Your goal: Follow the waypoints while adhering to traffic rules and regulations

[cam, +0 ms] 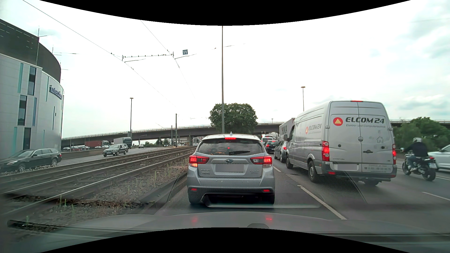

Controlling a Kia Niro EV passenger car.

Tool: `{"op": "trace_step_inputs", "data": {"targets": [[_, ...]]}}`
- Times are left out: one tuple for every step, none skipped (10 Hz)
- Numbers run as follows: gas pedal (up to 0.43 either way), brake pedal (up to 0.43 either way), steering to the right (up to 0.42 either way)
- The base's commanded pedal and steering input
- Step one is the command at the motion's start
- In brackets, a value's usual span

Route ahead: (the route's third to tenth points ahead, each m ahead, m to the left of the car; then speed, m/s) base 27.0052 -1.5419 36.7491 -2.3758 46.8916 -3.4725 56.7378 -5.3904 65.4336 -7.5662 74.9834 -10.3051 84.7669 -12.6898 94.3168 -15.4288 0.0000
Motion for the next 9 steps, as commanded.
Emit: {"op": "trace_step_inputs", "data": {"targets": [[0.0, 0.232, -0.008], [0.0, 0.232, -0.008], [0.0, 0.232, -0.008], [0.0, 0.232, -0.007], [0.0, 0.232, -0.008], [0.0, 0.232, -0.008], [0.0, 0.232, -0.007], [0.0, 0.232, -0.007], [0.0, 0.232, -0.007]]}}
